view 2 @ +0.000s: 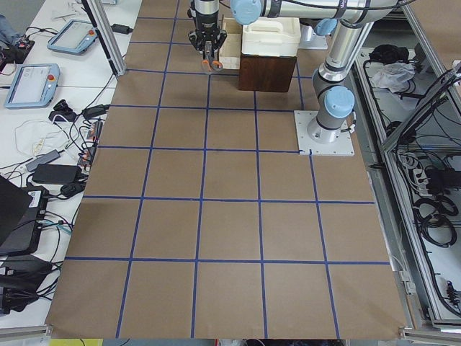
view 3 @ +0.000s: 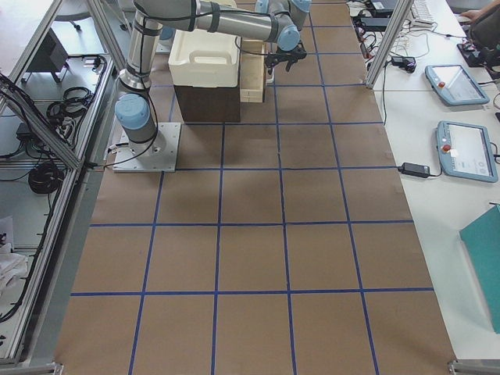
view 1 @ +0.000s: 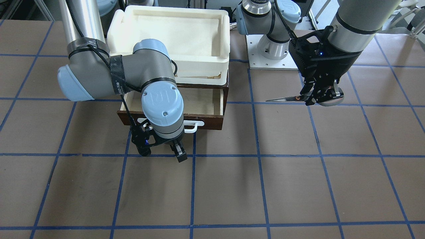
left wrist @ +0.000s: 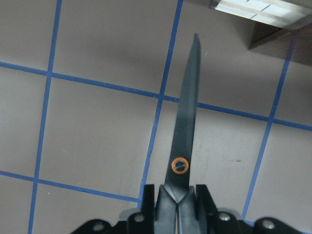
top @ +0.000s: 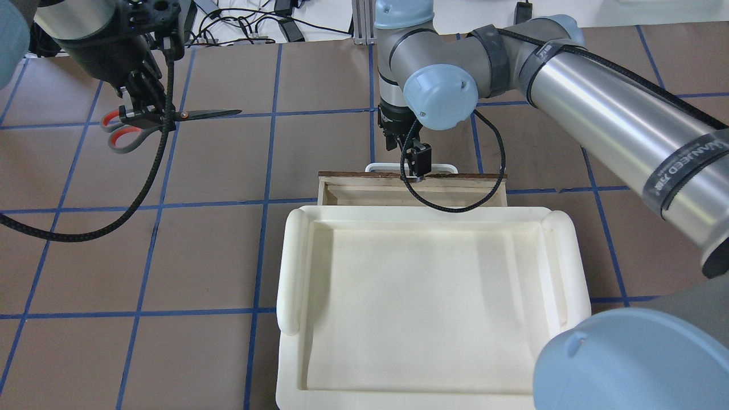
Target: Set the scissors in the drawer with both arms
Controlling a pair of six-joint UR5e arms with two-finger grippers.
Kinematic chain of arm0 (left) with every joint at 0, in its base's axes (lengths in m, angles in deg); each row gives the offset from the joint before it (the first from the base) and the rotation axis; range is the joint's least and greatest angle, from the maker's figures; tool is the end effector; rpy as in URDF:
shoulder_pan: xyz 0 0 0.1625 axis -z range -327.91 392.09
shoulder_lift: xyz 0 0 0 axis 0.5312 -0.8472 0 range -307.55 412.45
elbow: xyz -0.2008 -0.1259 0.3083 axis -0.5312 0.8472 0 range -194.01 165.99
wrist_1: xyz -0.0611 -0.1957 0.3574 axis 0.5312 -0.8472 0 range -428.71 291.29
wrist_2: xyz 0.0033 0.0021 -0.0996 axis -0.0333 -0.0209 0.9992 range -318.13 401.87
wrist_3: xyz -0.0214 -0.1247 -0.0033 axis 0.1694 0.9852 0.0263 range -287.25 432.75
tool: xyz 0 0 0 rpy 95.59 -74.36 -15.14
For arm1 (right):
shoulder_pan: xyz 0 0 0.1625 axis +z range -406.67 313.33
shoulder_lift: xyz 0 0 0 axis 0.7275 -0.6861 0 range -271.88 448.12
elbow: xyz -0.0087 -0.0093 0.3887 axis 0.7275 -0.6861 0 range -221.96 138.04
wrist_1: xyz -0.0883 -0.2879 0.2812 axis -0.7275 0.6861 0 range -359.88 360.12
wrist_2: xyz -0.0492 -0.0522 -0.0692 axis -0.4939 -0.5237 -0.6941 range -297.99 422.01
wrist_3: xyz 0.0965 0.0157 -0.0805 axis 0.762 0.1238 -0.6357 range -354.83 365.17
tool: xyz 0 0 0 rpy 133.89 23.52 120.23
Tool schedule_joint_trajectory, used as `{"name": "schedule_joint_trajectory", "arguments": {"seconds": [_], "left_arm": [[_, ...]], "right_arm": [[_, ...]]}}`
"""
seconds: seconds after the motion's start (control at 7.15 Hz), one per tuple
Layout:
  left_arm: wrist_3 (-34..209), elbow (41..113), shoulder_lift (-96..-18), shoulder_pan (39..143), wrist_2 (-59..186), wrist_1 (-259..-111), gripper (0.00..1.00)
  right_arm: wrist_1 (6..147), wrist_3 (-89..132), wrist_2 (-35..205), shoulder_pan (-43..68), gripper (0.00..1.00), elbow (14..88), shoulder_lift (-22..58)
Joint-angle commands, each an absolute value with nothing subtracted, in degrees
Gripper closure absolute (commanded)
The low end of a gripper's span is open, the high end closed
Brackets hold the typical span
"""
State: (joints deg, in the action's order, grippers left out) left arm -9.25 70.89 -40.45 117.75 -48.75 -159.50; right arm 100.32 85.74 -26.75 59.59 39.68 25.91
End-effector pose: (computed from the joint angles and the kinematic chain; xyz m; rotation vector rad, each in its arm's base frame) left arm -0.0929 -0.5205 0.4418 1.9542 2.4281 -0.0166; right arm 0.3063 -0.5638 0.2359 -1.6146 -2.5638 -0.1868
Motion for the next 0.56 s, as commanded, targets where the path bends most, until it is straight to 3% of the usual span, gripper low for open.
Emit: {"name": "schedule_joint_trajectory", "arguments": {"seconds": [0.0,0.42], "left_arm": [[-9.3,70.9,-40.7,117.8,-48.7,-159.5,0.94],[-9.2,71.2,-40.8,117.8,-48.5,-159.6,0.94]], "right_arm": [[100.3,85.1,-27.0,59.6,0.0,38.7,26.3],[100.3,84.8,-26.9,59.6,0.0,35.9,28.7]]}}
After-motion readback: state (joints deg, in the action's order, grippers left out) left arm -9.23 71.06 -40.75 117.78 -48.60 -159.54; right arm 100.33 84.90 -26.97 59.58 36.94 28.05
